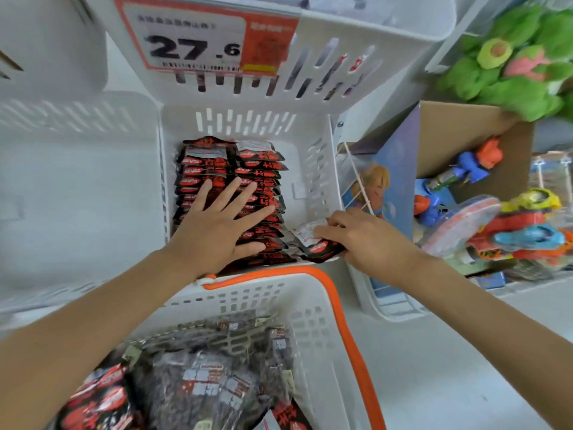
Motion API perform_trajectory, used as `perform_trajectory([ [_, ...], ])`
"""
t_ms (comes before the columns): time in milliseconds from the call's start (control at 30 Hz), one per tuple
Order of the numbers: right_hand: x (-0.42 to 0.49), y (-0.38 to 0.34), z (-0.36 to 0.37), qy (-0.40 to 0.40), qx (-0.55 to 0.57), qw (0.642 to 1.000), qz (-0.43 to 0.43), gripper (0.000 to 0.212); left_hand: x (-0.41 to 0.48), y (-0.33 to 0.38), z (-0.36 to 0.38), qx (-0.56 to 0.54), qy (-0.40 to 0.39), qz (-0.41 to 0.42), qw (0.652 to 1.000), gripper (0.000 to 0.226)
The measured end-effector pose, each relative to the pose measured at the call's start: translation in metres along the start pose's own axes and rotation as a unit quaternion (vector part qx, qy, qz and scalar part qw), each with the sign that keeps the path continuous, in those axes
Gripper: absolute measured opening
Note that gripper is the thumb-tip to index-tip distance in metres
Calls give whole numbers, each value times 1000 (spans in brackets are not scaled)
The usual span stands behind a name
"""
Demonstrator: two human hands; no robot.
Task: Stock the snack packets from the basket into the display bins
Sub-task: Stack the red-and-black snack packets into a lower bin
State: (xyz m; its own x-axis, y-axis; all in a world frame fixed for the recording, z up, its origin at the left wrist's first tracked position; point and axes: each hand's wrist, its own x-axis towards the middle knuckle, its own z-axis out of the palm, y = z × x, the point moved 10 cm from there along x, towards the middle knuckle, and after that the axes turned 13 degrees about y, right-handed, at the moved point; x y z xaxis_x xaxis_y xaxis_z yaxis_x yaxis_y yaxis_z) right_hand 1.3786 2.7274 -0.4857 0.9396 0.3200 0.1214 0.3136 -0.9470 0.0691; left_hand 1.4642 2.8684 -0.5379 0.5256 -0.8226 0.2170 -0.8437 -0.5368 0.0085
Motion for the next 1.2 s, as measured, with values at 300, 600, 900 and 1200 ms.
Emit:
perform_trajectory([
  [300,25,1,52,-247,106,961,67,50,-1,0,-3,-29,4,-20,999,71],
  [600,31,0,72,-388,186,891,141,69,-2,0,-4,-53,-10,-33,998,77],
  [900,28,8,77,-413,181,870,199,71,-4,2,-5,-68,-36,-34,996,76],
  [1200,42,-2,-40,67,356,869,336,43,-29,-20,-80,-397,45,-225,889,55],
])
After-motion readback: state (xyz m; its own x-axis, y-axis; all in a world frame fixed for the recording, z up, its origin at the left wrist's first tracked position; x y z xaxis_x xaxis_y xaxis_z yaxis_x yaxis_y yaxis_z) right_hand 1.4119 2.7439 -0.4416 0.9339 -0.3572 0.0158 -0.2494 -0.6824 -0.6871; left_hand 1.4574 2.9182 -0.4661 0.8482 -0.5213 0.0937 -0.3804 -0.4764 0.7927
